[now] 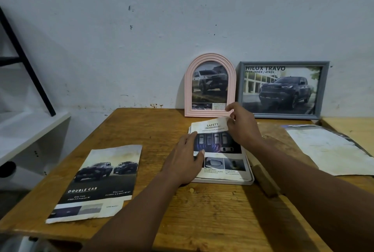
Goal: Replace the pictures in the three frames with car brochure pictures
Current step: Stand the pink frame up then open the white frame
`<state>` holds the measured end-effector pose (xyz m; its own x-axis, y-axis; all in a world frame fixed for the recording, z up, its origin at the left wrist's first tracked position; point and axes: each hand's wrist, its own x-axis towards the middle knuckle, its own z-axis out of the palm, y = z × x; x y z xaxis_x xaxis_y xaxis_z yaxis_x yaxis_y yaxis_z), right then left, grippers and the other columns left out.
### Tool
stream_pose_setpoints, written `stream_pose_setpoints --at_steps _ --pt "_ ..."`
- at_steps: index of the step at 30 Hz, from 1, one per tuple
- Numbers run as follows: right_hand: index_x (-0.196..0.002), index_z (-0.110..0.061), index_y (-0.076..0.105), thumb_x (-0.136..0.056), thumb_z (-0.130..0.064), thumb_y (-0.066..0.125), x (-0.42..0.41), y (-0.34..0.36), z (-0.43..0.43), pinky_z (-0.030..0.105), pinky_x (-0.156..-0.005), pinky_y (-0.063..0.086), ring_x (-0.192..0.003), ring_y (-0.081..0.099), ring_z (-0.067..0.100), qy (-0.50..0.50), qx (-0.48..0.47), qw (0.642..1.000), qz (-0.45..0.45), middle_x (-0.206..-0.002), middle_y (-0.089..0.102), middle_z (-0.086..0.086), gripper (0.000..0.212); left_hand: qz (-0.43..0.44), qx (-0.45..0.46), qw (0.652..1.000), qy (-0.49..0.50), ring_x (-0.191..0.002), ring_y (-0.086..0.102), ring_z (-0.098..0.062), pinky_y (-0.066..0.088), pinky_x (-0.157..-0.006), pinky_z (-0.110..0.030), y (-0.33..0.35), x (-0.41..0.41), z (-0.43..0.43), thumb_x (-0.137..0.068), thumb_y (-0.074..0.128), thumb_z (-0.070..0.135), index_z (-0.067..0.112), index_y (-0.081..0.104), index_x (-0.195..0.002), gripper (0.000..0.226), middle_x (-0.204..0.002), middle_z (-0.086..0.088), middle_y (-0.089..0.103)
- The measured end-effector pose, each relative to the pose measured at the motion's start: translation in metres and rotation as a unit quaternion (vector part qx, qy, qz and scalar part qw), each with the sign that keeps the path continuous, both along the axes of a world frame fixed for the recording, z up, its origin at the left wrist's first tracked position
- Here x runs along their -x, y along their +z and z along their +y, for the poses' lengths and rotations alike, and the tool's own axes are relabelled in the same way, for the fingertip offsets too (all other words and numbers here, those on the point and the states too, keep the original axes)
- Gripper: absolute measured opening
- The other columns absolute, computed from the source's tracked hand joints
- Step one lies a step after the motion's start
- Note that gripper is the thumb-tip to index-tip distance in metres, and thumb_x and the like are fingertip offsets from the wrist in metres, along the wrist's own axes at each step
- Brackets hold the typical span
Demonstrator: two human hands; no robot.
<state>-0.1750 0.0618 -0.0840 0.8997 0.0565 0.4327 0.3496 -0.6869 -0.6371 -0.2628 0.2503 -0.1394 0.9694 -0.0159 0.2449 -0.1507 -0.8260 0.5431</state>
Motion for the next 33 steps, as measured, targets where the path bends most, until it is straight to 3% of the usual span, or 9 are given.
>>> stream_pose_setpoints --at_steps 5,8,10,14,18,23,27,29,33 --pt "-0.119 -0.023 0.051 -0.099 -0.008 0.053 0.002 0.022 -0.002 0.014 -0.060 0.048 -0.102 0.052 0.010 0.028 -0.085 0.996 -0.031 -0.113 0.052 -0.005 0.025 -0.037 0.017 0.999 -0.011 -0.142 0.036 -0.014 0.041 -0.105 -0.028 0.010 0.002 0.002 -0.101 0.054 0.043 0.028 0.021 -0.159 0.068 -0.163 0.006 0.022" --pt "-0.114 -0.026 0.050 -0.099 -0.008 0.052 0.002 0.043 -0.009 0.019 -0.062 0.052 -0.099 0.057 0.013 0.025 -0.120 0.990 -0.064 -0.110 0.053 -0.004 0.023 -0.076 0.021 0.997 -0.014 -0.147 0.019 -0.007 0.028 -0.104 -0.026 0.022 0.005 0.001 -0.099 0.059 0.041 0.031 0.018 -0.160 0.073 -0.168 0.013 0.006" --pt "-0.113 -0.026 0.050 -0.098 -0.009 0.053 0.002 0.057 -0.016 0.030 -0.070 0.059 -0.099 0.060 0.017 0.025 -0.147 0.986 -0.070 -0.110 0.055 -0.002 0.023 -0.123 0.029 0.992 -0.025 -0.146 0.016 -0.002 0.033 -0.107 -0.029 0.030 0.002 -0.002 -0.096 0.066 0.037 0.032 0.021 -0.159 0.078 -0.167 0.017 0.004" --pt "-0.116 -0.021 0.051 -0.098 -0.009 0.056 0.001 0.078 -0.044 0.032 -0.070 0.062 -0.100 0.062 0.018 -0.005 -0.197 0.978 -0.070 -0.111 0.056 -0.003 0.023 -0.178 0.073 0.980 -0.054 -0.140 0.033 -0.004 0.043 -0.102 -0.021 0.047 -0.009 -0.030 -0.089 0.077 0.025 0.028 0.046 -0.148 0.067 -0.162 0.011 0.028" --pt "-0.120 -0.024 0.048 -0.097 -0.011 0.059 0.000 0.082 -0.096 0.026 -0.062 0.060 -0.106 0.061 0.018 -0.044 -0.193 0.979 -0.054 -0.116 0.057 -0.003 0.029 -0.196 0.161 0.964 -0.080 -0.109 0.063 -0.005 0.056 -0.094 -0.024 0.057 -0.017 -0.085 -0.087 0.077 0.008 0.018 0.072 -0.120 0.035 -0.123 0.007 0.067" --pt "-0.131 -0.029 0.041 -0.090 -0.010 0.068 0.010 0.065 -0.169 0.034 -0.081 0.057 -0.122 0.052 0.023 -0.049 -0.113 0.992 0.008 -0.138 0.049 0.001 0.052 -0.192 0.230 0.953 -0.048 -0.097 0.065 -0.009 0.053 -0.084 -0.013 0.061 -0.038 -0.164 -0.092 0.068 0.000 0.014 0.076 -0.112 0.026 -0.111 0.001 0.073" --pt "-0.146 -0.027 0.034 -0.086 -0.007 0.072 0.027 0.044 -0.216 0.045 -0.101 0.048 -0.135 0.043 0.029 -0.073 -0.061 0.995 0.042 -0.154 0.036 0.004 0.073 -0.138 0.328 0.934 -0.024 -0.090 0.067 -0.008 0.060 -0.074 -0.022 0.060 -0.058 -0.226 -0.096 0.065 0.006 0.021 0.075 -0.113 0.025 -0.110 0.006 0.071" --pt "-0.146 -0.026 0.036 -0.087 -0.005 0.071 0.029 0.035 -0.238 0.044 -0.096 0.051 -0.135 0.043 0.028 -0.094 -0.050 0.993 0.056 -0.157 0.033 0.002 0.073 -0.098 0.323 0.941 -0.025 -0.091 0.064 -0.006 0.058 -0.074 -0.019 0.057 -0.068 -0.248 -0.097 0.065 0.010 0.022 0.074 -0.116 0.024 -0.110 0.008 0.069" --pt "-0.126 -0.021 0.059 -0.089 -0.005 0.066 0.017 0.016 -0.277 0.017 -0.064 0.049 -0.103 0.052 0.016 -0.124 0.028 0.987 0.095 -0.134 0.057 0.004 0.041 -0.022 0.217 0.973 -0.070 -0.103 0.064 -0.011 0.054 -0.087 -0.043 0.038 -0.085 -0.278 -0.095 0.067 0.029 0.038 0.069 -0.120 0.026 -0.118 0.012 0.068"
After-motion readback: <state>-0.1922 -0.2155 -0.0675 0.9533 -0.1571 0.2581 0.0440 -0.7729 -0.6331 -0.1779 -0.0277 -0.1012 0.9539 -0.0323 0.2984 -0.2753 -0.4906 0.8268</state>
